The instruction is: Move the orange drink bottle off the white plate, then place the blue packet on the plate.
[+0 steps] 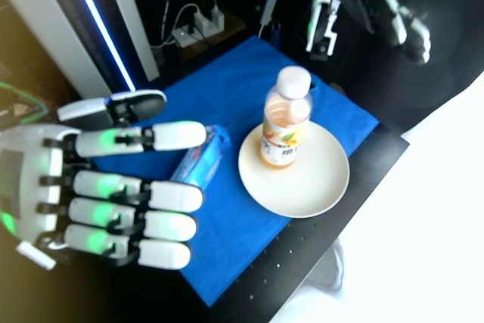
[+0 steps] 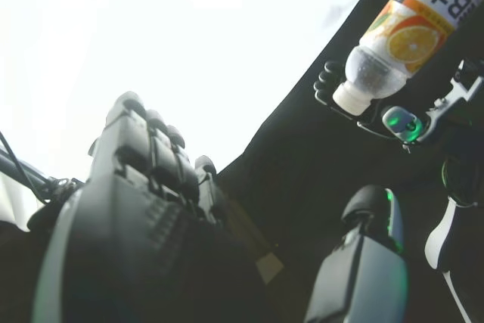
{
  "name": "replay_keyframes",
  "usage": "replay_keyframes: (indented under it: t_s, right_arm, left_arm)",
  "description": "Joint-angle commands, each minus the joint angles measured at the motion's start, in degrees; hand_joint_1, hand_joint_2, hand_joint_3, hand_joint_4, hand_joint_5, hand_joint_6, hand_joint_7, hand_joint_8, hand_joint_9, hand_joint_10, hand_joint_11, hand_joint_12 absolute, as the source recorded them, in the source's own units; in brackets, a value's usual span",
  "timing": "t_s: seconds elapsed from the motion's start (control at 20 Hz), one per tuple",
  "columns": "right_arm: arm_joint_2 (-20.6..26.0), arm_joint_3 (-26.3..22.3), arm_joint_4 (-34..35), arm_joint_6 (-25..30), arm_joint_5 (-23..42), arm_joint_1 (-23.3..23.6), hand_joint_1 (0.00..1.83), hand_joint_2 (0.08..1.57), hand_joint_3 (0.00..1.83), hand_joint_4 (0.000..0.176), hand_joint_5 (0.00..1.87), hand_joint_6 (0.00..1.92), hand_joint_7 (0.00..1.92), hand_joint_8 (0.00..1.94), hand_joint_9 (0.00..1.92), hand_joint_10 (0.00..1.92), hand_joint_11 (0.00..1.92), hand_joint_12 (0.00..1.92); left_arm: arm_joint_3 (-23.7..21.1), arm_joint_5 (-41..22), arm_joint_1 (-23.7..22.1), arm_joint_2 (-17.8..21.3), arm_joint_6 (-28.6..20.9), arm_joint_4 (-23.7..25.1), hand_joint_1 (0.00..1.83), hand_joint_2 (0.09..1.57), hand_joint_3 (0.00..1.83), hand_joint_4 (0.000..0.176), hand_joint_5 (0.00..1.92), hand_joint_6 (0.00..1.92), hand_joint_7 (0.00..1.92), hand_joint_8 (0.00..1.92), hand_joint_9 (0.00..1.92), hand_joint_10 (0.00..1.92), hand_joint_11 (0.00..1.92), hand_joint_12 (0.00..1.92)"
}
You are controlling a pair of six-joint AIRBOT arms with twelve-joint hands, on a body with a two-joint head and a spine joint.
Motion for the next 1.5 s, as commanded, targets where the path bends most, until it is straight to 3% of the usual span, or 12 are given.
replay_keyframes:
  t_s: [0.0, 0.2, 0.35, 0.5, 0.55, 0.75, 0.8, 0.9, 1.0, 1.3, 1.35, 1.45]
  right_arm:
    - [-0.1, 0.4, 0.9, 0.4, 6.9, 1.0, 0.39, 0.83, 0.01, 0.176, 0.00, 0.00, 0.03, 0.00, 0.16, 0.02, 0.00, 0.93]
    - [-0.6, 0.4, 0.8, 0.4, 7.0, 1.0, 0.38, 0.83, 0.00, 0.173, 0.02, 0.00, 0.00, 0.00, 0.14, 0.00, 0.00, 0.93]
    - [-0.7, 0.4, 0.8, 0.4, 7.0, 1.0, 0.36, 0.85, 0.00, 0.176, 0.02, 0.00, 0.01, 0.00, 0.13, 0.00, 0.00, 0.89]
    - [-1.2, 0.6, 0.7, 0.4, 7.0, 1.0, 0.36, 0.83, 0.00, 0.170, 0.01, 0.00, 0.01, 0.00, 0.11, 0.00, 0.00, 0.81]
    - [-1.4, 0.7, 0.6, 0.4, 7.0, 1.0, 0.36, 0.83, 0.00, 0.166, 0.00, 0.00, 0.01, 0.00, 0.10, 0.00, 0.00, 0.79]
    - [-1.6, 0.8, 0.4, 0.4, 7.0, 1.0, 0.33, 0.83, 0.00, 0.158, 0.00, 0.00, 0.01, 0.00, 0.09, 0.00, 0.00, 0.73]
    - [-1.6, 0.8, 0.4, 0.4, 7.0, 1.1, 0.34, 0.83, 0.00, 0.161, 0.00, 0.00, 0.00, 0.00, 0.09, 0.00, 0.00, 0.75]
    - [-1.7, 0.8, 0.4, 0.4, 7.0, 1.1, 0.33, 0.83, 0.00, 0.167, 0.00, 0.00, 0.00, 0.00, 0.08, 0.00, 0.00, 0.72]
    - [-1.8, 0.8, 0.4, 0.4, 7.0, 1.1, 0.33, 0.86, 0.01, 0.168, 0.00, 0.00, 0.00, 0.00, 0.06, 0.00, 0.00, 0.70]
    - [-2.1, 0.8, 0.4, 0.4, 7.2, 1.2, 0.30, 0.89, 0.00, 0.147, 0.00, 0.00, 0.00, 0.00, 0.09, 0.01, 0.00, 0.79]
    - [-2.2, 0.8, 0.4, 0.4, 7.3, 1.2, 0.30, 0.91, 0.01, 0.150, 0.00, 0.00, 0.00, 0.00, 0.09, 0.01, 0.00, 0.79]
    - [-2.3, 0.7, 0.4, 0.4, 7.5, 1.2, 0.30, 0.90, 0.00, 0.145, 0.00, 0.00, 0.00, 0.00, 0.09, 0.00, 0.00, 0.77]
  left_arm:
    - [0.2, -6.9, -1.0, 0.0, -0.4, -1.2, 0.47, 0.76, 0.02, 0.150, 0.03, 0.01, 0.10, 0.01, 0.01, 0.00, 0.00, 0.00]
    - [0.9, -6.4, -2.1, -0.4, -2.6, 0.8, 0.48, 0.80, 0.02, 0.132, 0.00, 0.00, 0.10, 0.00, 0.02, 0.00, 0.03, 0.01]
    - [2.8, -3.7, -5.0, -1.9, -6.6, 5.8, 0.58, 0.79, 0.01, 0.174, 0.02, 0.01, 0.08, 0.00, 0.00, 0.00, 0.00, 0.00]
    - [5.3, -2.2, -6.6, -3.7, -12.4, 10.2, 0.54, 0.83, 0.02, 0.136, 0.00, 0.00, 0.03, 0.00, 0.00, 0.00, 0.00, 0.00]
    - [6.2, -1.7, -7.0, -4.4, -14.8, 11.9, 0.52, 0.83, 0.02, 0.168, 0.00, 0.00, 0.01, 0.00, 0.00, 0.00, 0.00, 0.00]
    - [7.0, 1.2, -8.9, -5.4, -16.9, 17.1, 0.59, 0.79, 0.00, 0.168, 0.00, 0.00, 0.00, 0.00, 0.00, 0.00, 0.05, 0.02]
    - [7.3, 1.8, -9.7, -5.9, -18.1, 18.9, 0.63, 0.78, 0.00, 0.168, 0.00, 0.00, 0.00, 0.00, 0.00, 0.00, 0.10, 0.05]
    - [8.2, 2.8, -11.0, -6.7, -19.7, 21.5, 0.68, 0.74, 0.00, 0.176, 0.00, 0.00, 0.01, 0.01, 0.00, 0.00, 0.00, 0.47]
    - [8.4, 3.7, -12.1, -7.2, -20.1, 23.4, 0.67, 0.70, 0.00, 0.176, 0.00, 0.00, 0.00, 0.00, 0.00, 0.00, 0.00, 0.04]
    - [10.1, 6.3, -14.1, -9.1, -23.0, 28.8, 0.67, 0.64, 0.00, 0.176, 0.00, 0.00, 0.01, 0.00, 0.00, 0.00, 0.00, 0.00]
    - [10.4, 6.7, -14.3, -9.5, -23.3, 29.3, 0.46, 0.76, 0.01, 0.176, 0.00, 0.00, 0.00, 0.00, 0.00, 0.00, 0.00, 0.00]
    - [11.9, 7.0, -14.6, -11.1, -24.9, 30.5, 0.40, 0.78, 0.00, 0.176, 0.00, 0.00, 0.02, 0.01, 0.00, 0.00, 0.00, 0.00]
